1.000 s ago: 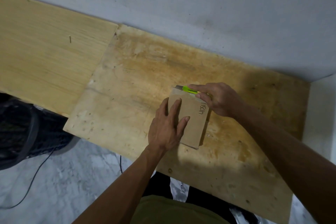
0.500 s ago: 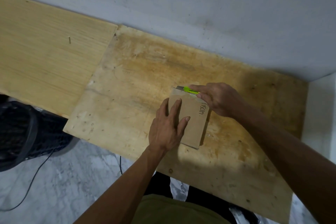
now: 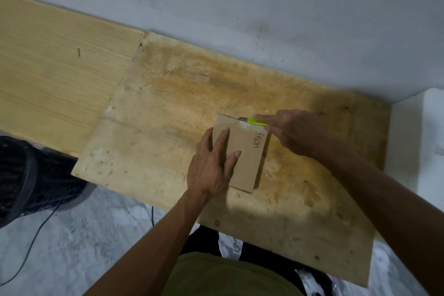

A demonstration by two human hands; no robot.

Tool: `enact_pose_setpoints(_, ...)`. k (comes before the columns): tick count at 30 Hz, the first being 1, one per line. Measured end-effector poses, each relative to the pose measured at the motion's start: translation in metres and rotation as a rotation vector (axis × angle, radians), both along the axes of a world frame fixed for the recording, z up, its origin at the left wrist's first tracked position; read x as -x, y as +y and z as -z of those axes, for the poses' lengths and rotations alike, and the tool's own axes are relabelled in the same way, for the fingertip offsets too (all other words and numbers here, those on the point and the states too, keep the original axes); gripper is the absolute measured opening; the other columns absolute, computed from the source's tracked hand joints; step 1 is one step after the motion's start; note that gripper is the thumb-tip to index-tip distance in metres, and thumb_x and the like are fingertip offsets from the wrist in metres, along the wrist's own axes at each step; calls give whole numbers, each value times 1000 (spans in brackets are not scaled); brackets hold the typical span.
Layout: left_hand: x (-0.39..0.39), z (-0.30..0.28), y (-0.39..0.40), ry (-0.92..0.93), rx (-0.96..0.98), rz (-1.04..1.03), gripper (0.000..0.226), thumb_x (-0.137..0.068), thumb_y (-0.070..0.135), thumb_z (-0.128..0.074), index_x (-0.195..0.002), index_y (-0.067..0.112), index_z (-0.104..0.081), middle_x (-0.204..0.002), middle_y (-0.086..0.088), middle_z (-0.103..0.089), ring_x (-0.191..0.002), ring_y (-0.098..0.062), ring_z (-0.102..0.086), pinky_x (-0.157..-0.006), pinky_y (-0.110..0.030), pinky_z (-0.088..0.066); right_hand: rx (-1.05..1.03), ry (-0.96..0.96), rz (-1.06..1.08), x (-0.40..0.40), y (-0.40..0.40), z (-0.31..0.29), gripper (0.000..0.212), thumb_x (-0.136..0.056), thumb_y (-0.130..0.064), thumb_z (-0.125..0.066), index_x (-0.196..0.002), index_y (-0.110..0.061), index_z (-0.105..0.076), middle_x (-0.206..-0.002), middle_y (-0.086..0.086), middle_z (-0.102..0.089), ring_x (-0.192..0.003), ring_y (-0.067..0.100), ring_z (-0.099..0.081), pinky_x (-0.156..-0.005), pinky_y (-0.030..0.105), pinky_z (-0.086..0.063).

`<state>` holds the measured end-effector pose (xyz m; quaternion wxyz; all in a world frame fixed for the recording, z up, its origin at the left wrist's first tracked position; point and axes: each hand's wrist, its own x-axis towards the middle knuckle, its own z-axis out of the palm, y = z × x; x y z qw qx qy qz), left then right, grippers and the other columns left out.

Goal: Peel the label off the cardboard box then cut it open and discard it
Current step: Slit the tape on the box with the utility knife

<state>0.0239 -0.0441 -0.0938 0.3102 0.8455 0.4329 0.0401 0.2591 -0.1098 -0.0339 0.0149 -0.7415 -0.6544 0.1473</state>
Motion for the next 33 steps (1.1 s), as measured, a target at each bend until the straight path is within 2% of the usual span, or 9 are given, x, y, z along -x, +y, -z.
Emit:
enact_pose_setpoints(6, 0, 0, 0, 4, -8, 16, 64, -97, 63, -38, -153, 36, -23, -157, -5, -27, -134, -26, -42, -88, -49, -56, -18, -73, -33, -5, -10, -8, 41, -100, -35, -47, -141, -40, -46, -82, 6, -59, -63, 22, -46, -51, 30, -40)
enact_pose_setpoints(9, 0, 0, 1, 5, -16, 22, 64, -97, 63, -39, -153, 35, -24, -156, -6, -28, -134, -27, -43, -87, -50, -56, 13, -98, -27, -6, -14, -11, 42, -101, -35, -45, -143, -41, -42, -86, 6, -60, -66, 21, -44, -52, 30, -36)
enact_pose_setpoints(14, 0, 2, 1, 5, -20, 30, 65, -96, 64, -38, -153, 35, -24, -155, -5, -29, -132, -27, -45, -85, -50, -58, 33, -74, -25, -6, -20, -13, 42, -101, -34, -45, -143, -39, -43, -81, 5, -55, -62, 21, -44, -53, 34, -48)
enact_pose_setpoints(20, 0, 3, 1, 14, -30, 36, 65, -96, 66, -35, -152, 34, -23, -154, -5, -30, -130, -27, -46, -82, -49, -59, 67, -88, -17, -16, -29, -13, 44, -102, -34, -42, -144, -43, -37, -88, 5, -59, -68, 24, -51, -55, 30, -39)
enact_pose_setpoints(22, -1, 3, 0, 20, -28, 37, 66, -95, 67, -33, -152, 35, -23, -154, -6, -30, -130, -28, -46, -82, -49, -59, 86, -93, -7, -19, -34, -12, 45, -101, -34, -42, -145, -44, -35, -85, 2, -55, -70, 24, -56, -55, 30, -42)
enact_pose_setpoints(25, -2, 2, 1, 22, -27, 46, 66, -95, 67, -32, -152, 35, -22, -153, -6, -29, -130, -26, -45, -82, -49, -59, 93, -76, 15, -21, -39, -7, 45, -101, -34, -43, -144, -44, -35, -80, -2, -46, -67, 23, -52, -55, 31, -45)
enact_pose_setpoints(30, -1, 1, 0, 17, -35, 37, 66, -96, 64, -37, -153, 32, -25, -153, -6, -30, -132, -27, -44, -84, -49, -58, 73, -54, 26, -27, -46, -8, 45, -101, -33, -44, -144, -42, -37, -87, 3, -57, -68, 22, -50, -55, 29, -42)
enact_pose_setpoints(33, -1, 2, 0, 14, -41, 51, 67, -95, 66, -33, -153, 32, -25, -153, -7, -30, -132, -28, -44, -83, -50, -59, 84, -54, 38, -28, -52, -9, 46, -101, -33, -44, -145, -43, -36, -83, -1, -47, -67, 21, -49, -55, 29, -41)
